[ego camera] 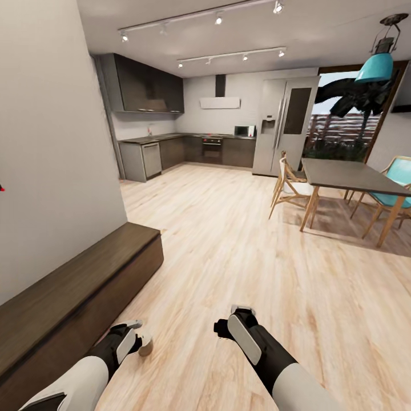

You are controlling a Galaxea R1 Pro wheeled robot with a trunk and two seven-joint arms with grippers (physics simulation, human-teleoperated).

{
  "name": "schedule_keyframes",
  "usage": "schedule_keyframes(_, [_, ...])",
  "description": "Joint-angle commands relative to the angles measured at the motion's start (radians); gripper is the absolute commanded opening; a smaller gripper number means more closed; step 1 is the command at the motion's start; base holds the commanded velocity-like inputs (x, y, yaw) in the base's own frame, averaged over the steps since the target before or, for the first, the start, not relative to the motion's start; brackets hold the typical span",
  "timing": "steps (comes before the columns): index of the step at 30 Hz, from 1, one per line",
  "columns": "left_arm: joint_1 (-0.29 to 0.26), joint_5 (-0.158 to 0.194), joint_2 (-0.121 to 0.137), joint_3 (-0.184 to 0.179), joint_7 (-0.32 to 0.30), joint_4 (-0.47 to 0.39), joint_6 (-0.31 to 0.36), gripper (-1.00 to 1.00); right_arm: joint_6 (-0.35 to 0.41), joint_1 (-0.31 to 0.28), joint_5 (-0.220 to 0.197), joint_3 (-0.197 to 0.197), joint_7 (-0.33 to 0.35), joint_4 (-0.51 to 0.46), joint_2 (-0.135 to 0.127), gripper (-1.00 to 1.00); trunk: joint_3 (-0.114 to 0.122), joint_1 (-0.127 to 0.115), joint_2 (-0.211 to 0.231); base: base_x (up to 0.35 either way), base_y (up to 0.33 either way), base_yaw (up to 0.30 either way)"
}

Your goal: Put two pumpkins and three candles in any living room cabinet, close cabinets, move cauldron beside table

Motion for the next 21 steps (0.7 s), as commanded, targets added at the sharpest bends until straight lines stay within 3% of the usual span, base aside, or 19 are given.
schedule_keyframes(1, [0.0, 0.0, 0.0, 0.0, 0.0, 0.0, 0.0, 1.0, 0.001, 0.0, 0.0, 0.0, 0.0, 0.0, 0.0, 1.0, 0.0, 0.0, 0.0, 0.258, -0.094, 0.0])
schedule_keyframes(21, [0.0, 0.001, 0.002, 0.0, 0.0, 0.0, 0.001, 1.0, 0.0, 0.0, 0.0, 0.0, 0.0, 0.0, 0.001, 1.0, 0.0, 0.0, 0.0, 0.259, -0.005, 0.017])
